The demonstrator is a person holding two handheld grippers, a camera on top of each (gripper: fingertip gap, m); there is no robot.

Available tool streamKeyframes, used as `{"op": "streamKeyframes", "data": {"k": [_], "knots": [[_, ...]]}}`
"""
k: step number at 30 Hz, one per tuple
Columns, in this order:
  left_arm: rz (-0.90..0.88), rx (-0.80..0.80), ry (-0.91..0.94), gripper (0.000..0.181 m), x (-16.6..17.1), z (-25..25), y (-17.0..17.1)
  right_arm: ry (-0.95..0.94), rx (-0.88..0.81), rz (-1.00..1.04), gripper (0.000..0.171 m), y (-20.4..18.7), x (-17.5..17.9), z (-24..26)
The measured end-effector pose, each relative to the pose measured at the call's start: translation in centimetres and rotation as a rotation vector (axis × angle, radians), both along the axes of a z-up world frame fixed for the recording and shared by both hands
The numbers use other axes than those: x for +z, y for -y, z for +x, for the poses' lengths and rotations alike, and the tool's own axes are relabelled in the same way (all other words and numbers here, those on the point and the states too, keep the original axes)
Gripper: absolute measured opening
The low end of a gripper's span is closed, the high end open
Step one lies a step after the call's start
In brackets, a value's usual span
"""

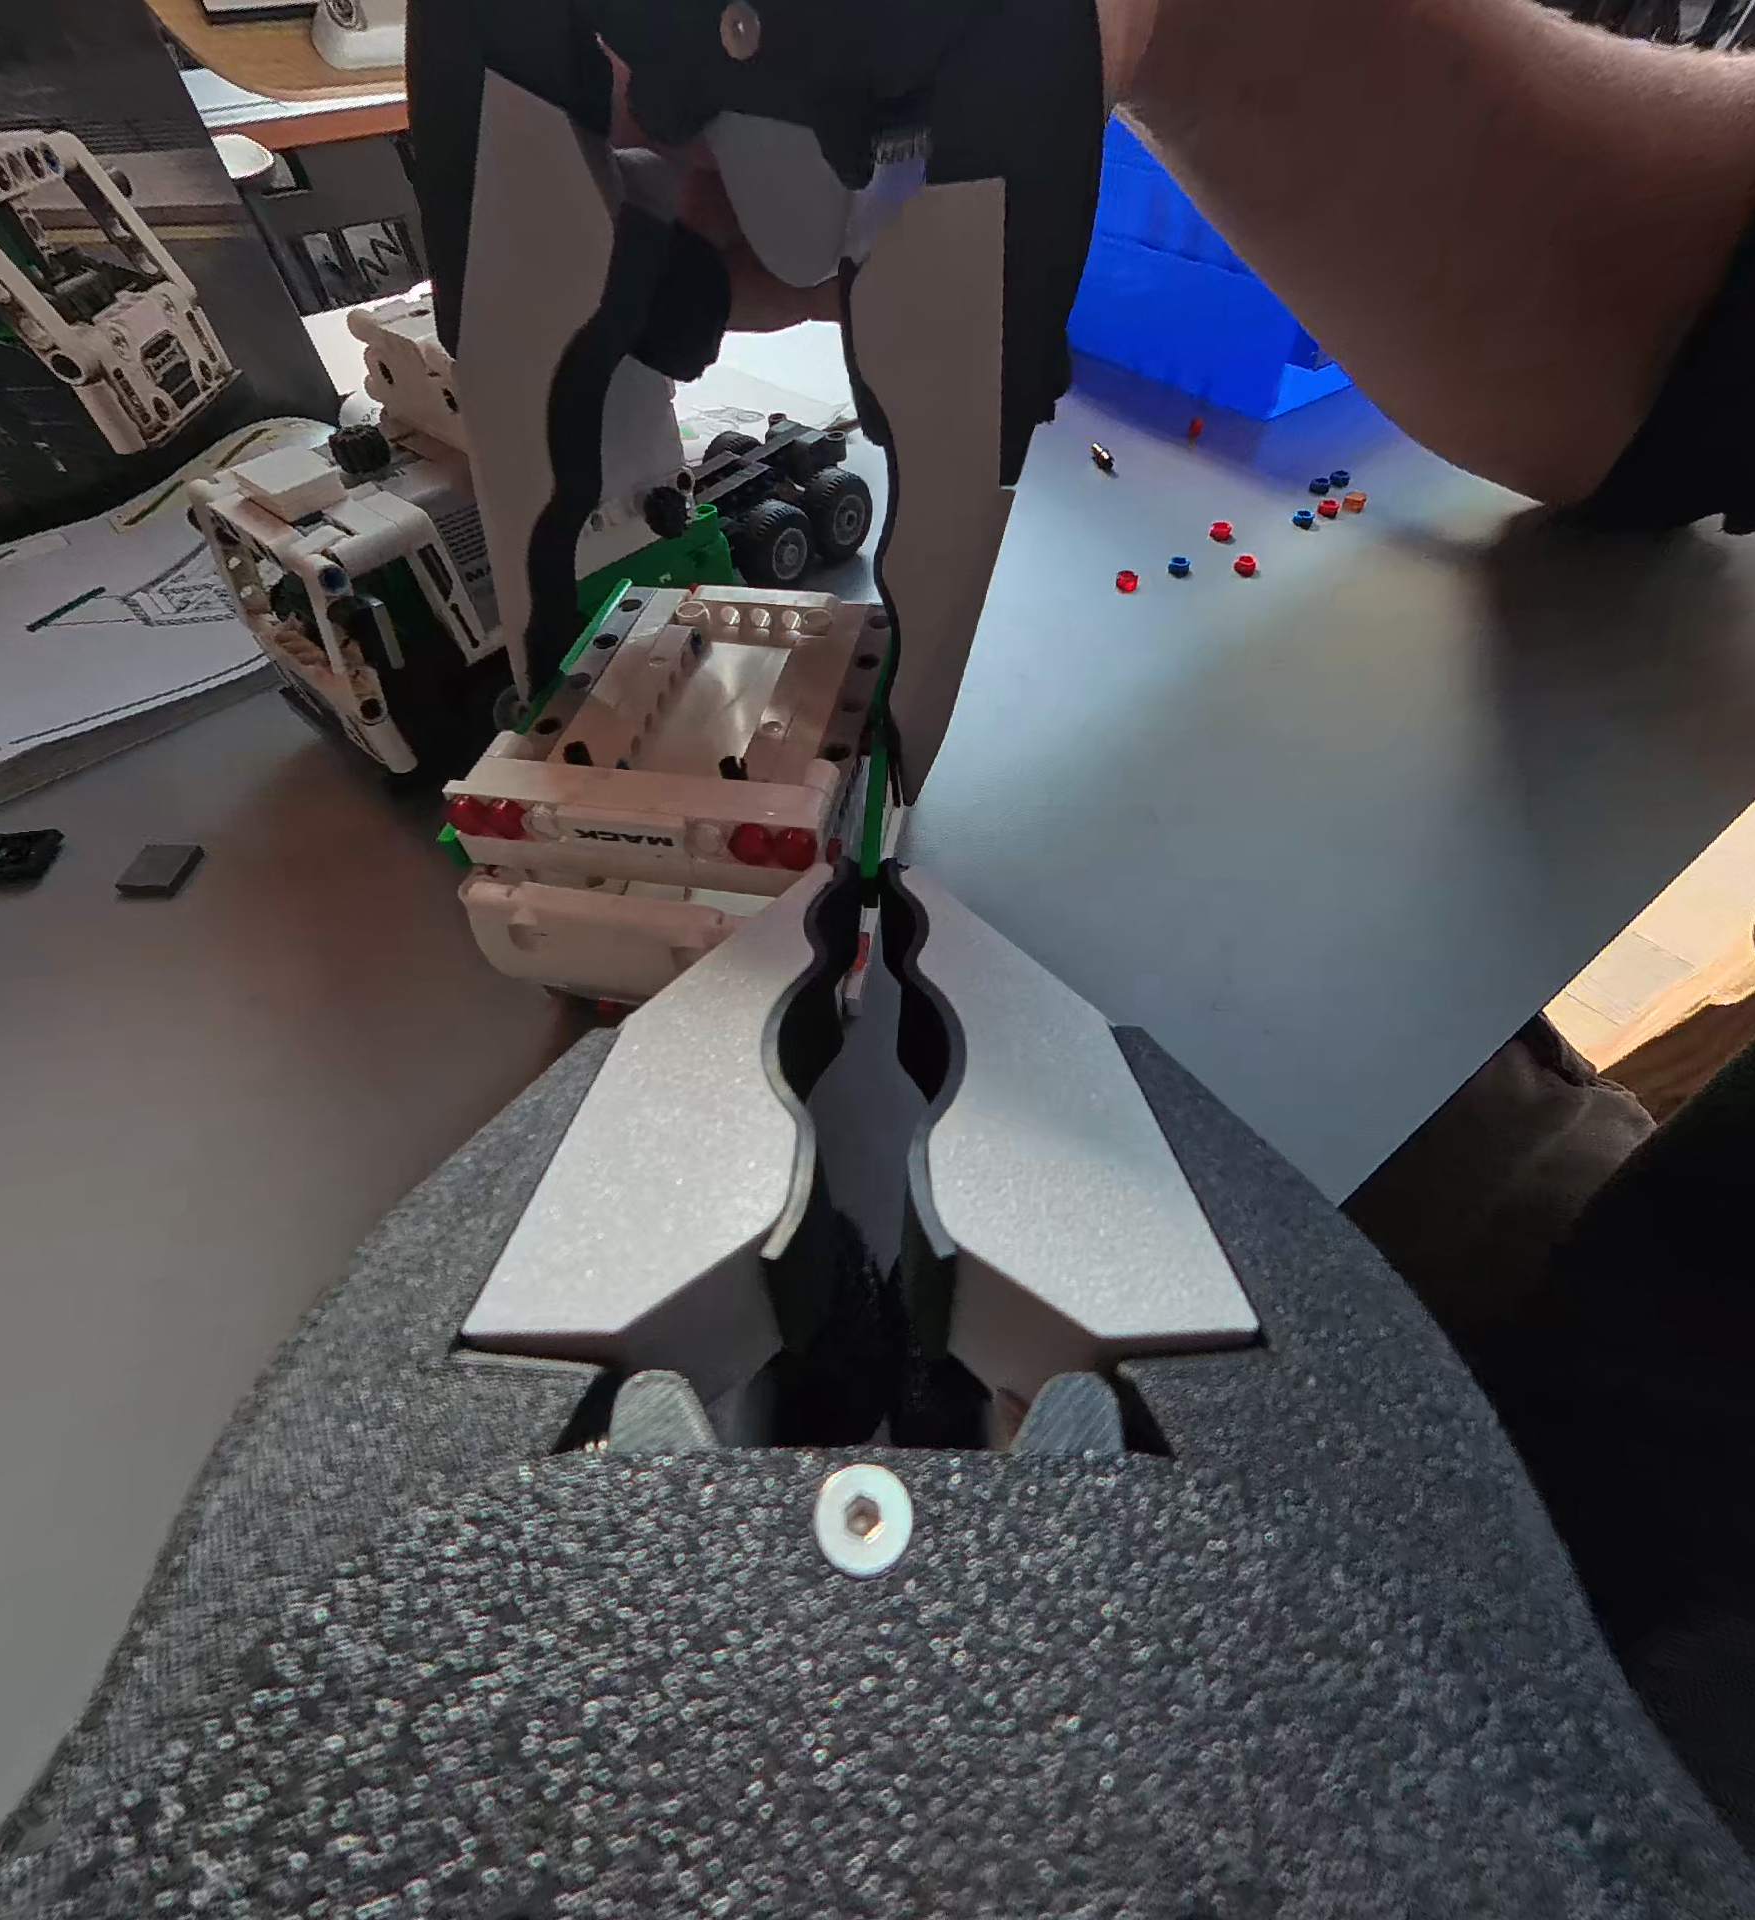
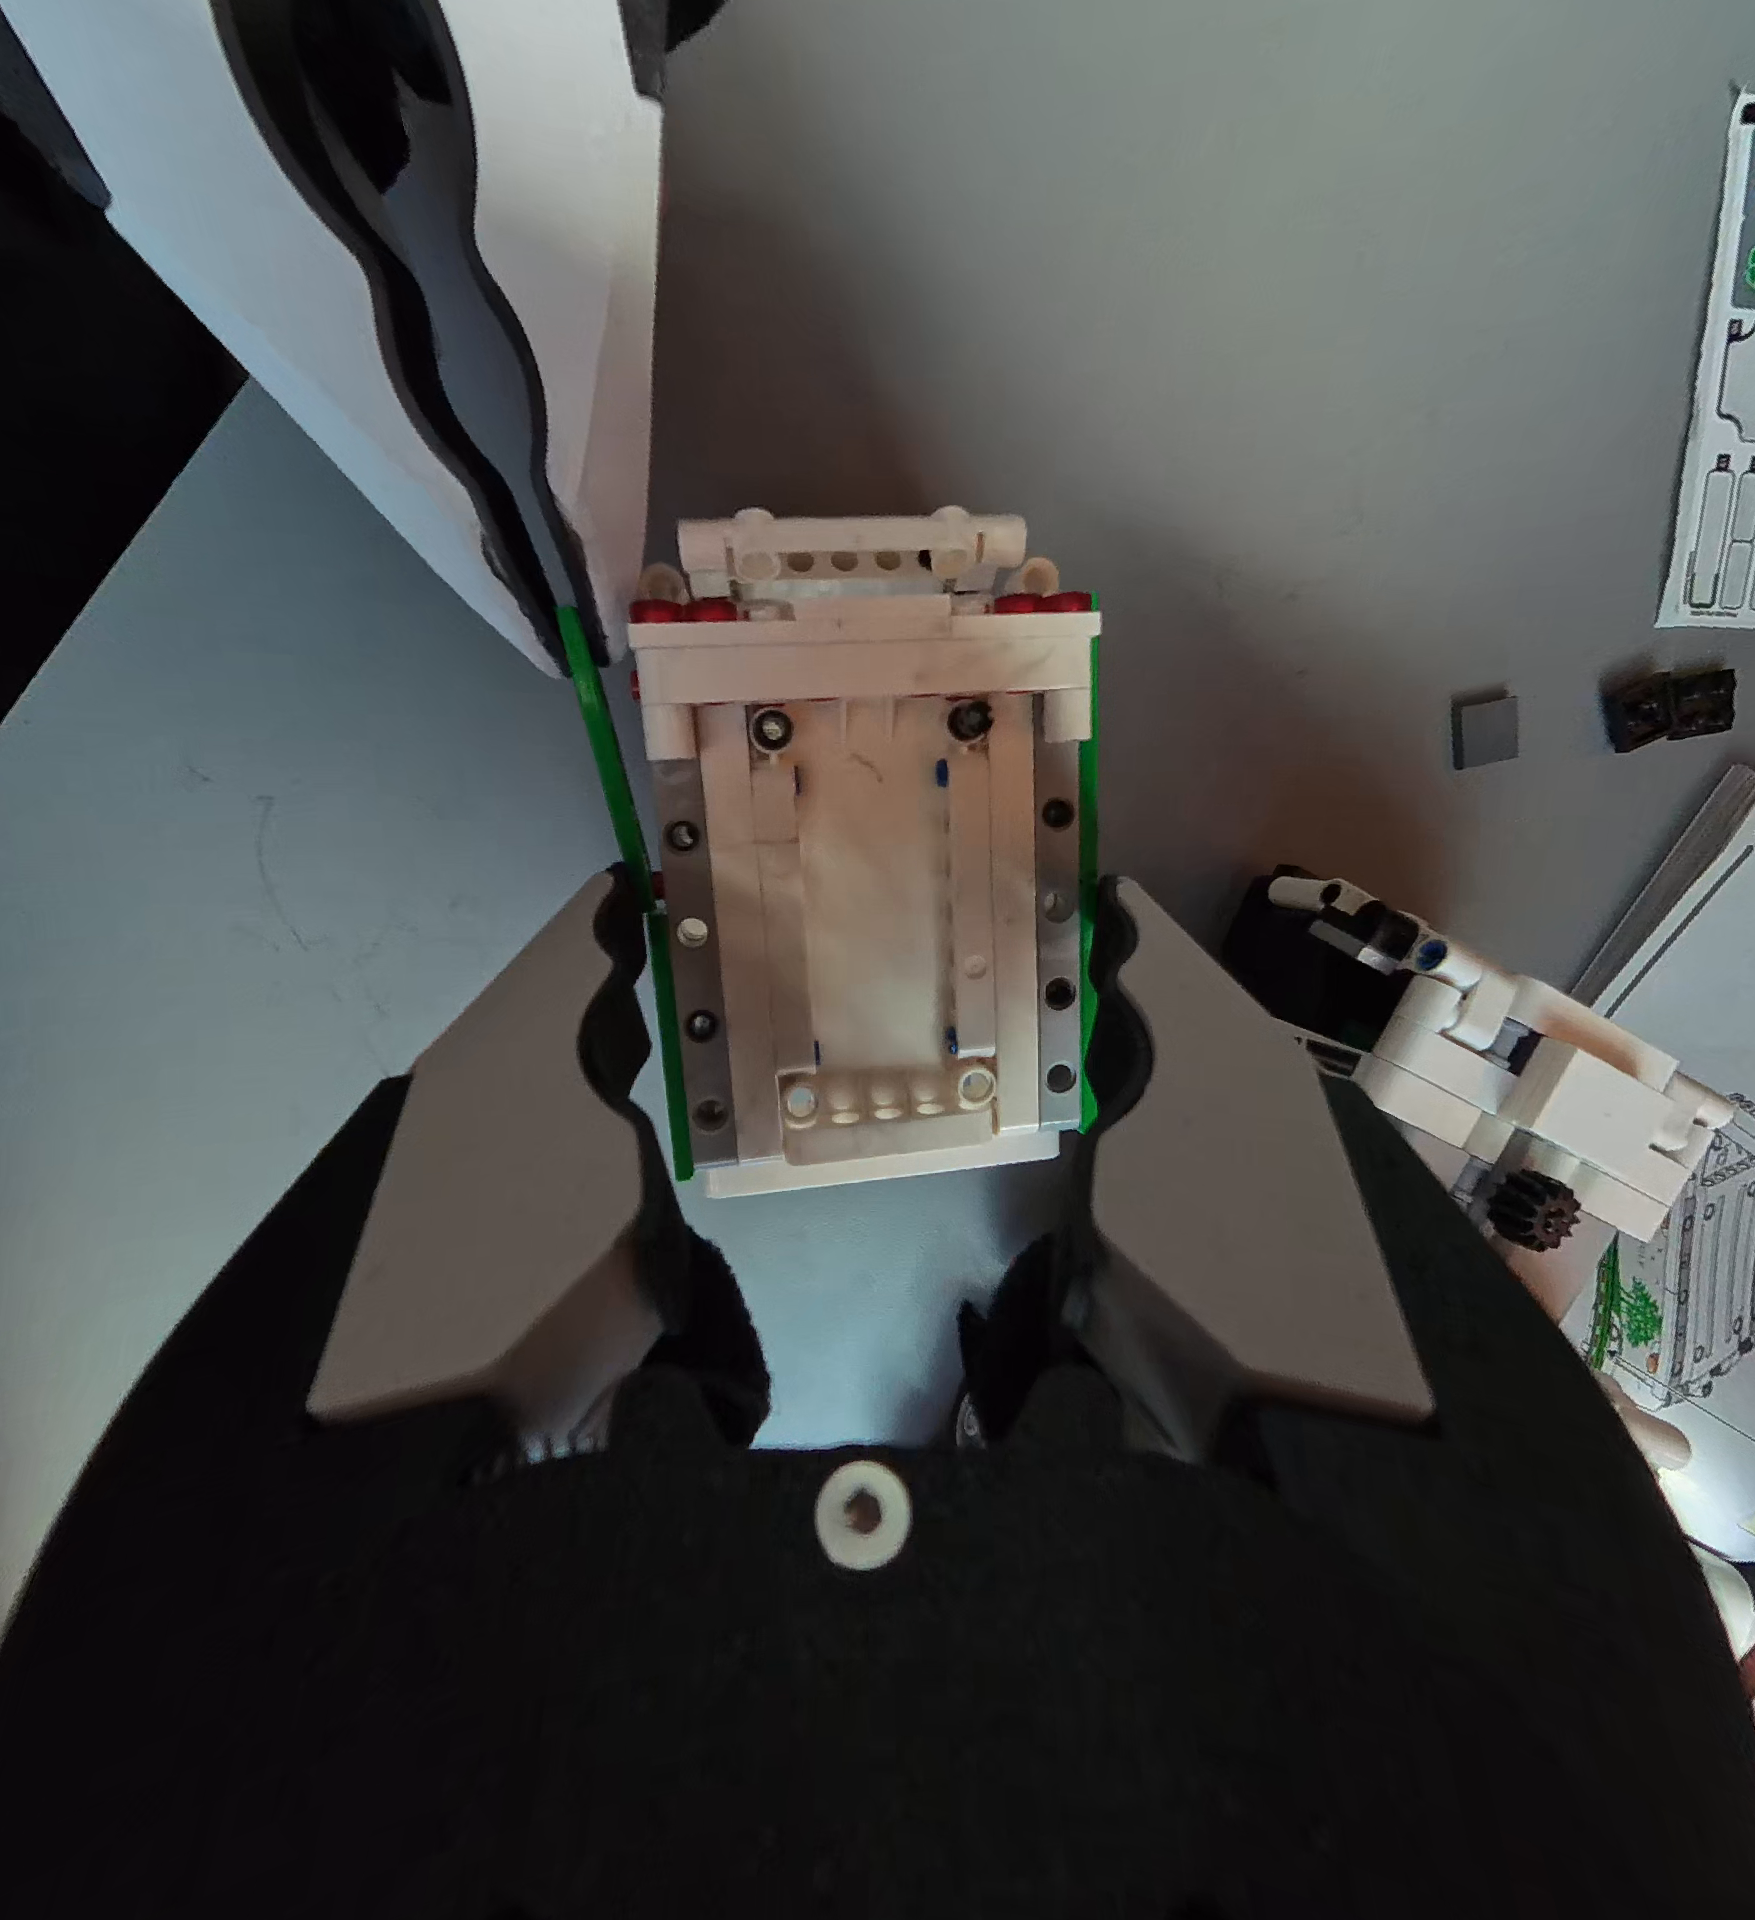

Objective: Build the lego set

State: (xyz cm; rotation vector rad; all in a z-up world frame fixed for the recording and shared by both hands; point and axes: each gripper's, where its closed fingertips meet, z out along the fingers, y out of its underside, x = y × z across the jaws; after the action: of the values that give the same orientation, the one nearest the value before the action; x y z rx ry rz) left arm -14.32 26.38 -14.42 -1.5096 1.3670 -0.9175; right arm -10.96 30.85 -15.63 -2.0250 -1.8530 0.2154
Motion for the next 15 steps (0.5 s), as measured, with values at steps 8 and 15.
{"op": "streamKeyframes", "data": {"k": [8, 15], "knots": [[0.011, 0.014, 0.053, 0.025, 1.3, -0.6, 0.3, 0.0, -0.004, 0.002, 0.085, -0.1, 0.0, -0.1], [-0.039, 0.027, -0.036, 0.111, 2.7, -0.9, -3.2, 0.005, -0.005, 0.007, 0.085, -0.1, 0.0, -0.1]]}}
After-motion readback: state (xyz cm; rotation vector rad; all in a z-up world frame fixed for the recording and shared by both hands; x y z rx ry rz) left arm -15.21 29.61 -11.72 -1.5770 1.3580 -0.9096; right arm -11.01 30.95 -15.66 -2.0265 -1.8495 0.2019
